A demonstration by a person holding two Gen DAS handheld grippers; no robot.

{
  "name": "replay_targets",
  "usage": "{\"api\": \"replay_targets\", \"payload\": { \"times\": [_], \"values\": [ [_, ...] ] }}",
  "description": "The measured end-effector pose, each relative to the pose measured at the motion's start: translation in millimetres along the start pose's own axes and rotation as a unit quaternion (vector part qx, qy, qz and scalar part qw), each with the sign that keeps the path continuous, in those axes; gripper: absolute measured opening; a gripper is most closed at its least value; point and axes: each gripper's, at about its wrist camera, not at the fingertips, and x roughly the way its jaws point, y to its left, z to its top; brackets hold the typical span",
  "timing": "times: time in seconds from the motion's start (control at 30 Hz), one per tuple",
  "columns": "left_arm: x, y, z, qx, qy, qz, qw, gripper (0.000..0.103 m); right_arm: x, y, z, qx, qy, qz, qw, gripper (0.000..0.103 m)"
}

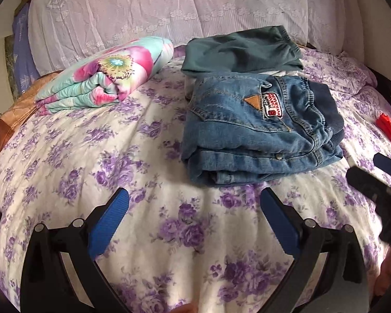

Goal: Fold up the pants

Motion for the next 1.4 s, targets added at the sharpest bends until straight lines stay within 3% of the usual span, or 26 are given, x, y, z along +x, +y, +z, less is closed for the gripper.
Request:
{"api": "replay_targets", "payload": {
  "times": [0.13,0.23,0.3,0.5,0.6,0.73,0.9,1.03,1.23,1.4],
  "values": [
    [-2.4,5.7,-4.5,-0.016,0.005,0.003,0.9999,0.098,25.2,-4.5,13.3,0.002,0.012,-0.023,1.0,0.099],
    [0.2,12.0,-10.0,-0.03,0.021,0.005,0.9993,0.098,69.8,-5.6,13.2,-0.011,0.108,-0.054,0.993,0.099],
    [1.0,15.5,-12.7,-0.039,0.029,0.006,0.9988,0.098,80.7,-15.4,15.3,0.013,0.126,-0.032,0.991,0.099],
    [9.9,14.7,-13.3,-0.039,0.049,0.014,0.9979,0.098,96.7,-29.4,34.3,0.03,0.105,-0.007,0.994,0.099],
    [9.6,12.8,-13.4,-0.032,0.047,0.017,0.9982,0.098,93.1,-30.0,31.0,0.024,0.119,-0.003,0.993,0.099],
    [1.5,12.3,-13.1,-0.028,0.026,0.018,0.9991,0.098,56.6,-27.9,14.7,0.029,0.095,-0.018,0.995,0.099],
    [-8.3,6.7,-13.1,-0.013,0.006,0.013,0.9998,0.098,0.8,-25.0,-0.3,0.033,0.021,-0.036,0.999,0.099],
    [-22.3,-1.0,-16.3,0.006,-0.018,0.011,0.9998,0.098,-16.6,-13.5,-6.0,0.011,-0.006,-0.043,0.999,0.099],
    [-26.9,-5.5,-16.8,0.018,-0.023,0.005,0.9996,0.098,-10.6,-3.4,-9.6,-0.006,0.012,-0.023,1.0,0.099],
    [-25.4,-3.0,-16.2,0.012,-0.019,-0.001,0.9997,0.098,2.6,8.1,-14.4,-0.029,0.041,-0.031,0.998,0.099]
  ]
}}
